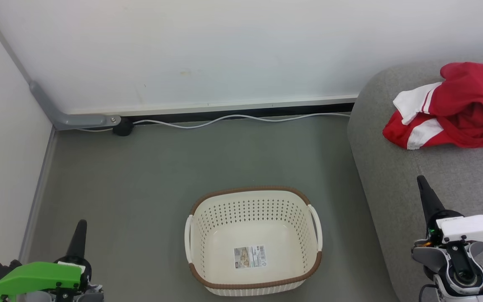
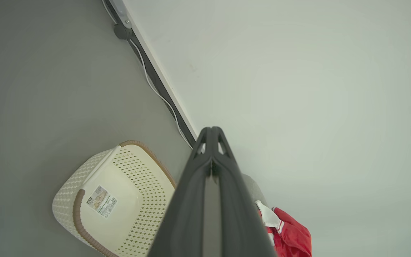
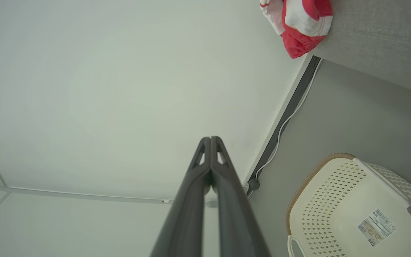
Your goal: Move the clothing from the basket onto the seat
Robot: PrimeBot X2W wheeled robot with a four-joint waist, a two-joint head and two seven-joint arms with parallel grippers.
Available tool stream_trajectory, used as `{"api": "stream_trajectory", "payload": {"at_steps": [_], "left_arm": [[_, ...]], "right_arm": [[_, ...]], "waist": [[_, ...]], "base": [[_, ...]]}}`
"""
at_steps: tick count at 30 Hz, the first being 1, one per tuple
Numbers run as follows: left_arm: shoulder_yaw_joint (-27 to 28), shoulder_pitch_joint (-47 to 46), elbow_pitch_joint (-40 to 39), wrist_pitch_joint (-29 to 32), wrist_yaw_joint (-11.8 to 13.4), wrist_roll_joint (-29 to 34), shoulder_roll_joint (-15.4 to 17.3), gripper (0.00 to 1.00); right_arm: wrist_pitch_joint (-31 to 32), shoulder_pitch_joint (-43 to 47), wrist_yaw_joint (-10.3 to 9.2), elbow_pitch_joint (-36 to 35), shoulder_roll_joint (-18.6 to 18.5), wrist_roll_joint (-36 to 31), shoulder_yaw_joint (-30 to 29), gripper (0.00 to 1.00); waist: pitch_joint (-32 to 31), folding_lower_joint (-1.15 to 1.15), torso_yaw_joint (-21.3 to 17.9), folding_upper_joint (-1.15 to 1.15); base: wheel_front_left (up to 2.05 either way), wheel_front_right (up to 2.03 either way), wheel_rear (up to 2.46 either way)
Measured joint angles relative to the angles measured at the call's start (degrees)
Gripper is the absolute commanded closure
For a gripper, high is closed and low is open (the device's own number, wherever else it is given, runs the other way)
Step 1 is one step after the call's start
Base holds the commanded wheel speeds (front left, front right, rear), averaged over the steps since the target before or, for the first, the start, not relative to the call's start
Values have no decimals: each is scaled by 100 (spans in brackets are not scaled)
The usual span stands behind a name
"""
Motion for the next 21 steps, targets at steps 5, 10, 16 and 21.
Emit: {"api": "stream_trajectory", "payload": {"at_steps": [5,10,16,21], "left_arm": [[49,-64,42,88,-62,-347,-51,100],[114,-152,90,187,-138,-688,-75,100],[165,-241,143,290,-210,-1025,-101,100],[211,-325,203,382,-278,-1348,-129,100]], "right_arm": [[82,-24,24,10,27,346,-123,100],[180,-54,80,16,59,691,-248,100],[260,-102,134,25,82,1037,-374,100],[356,-115,188,30,91,1377,-494,100]], "waist": [[11,0,1,0],[22,0,2,0],[34,0,3,0],[44,0,4,0]], "base": [[0,0,0],[0,0,0],[0,0,0],[0,0,0]]}}
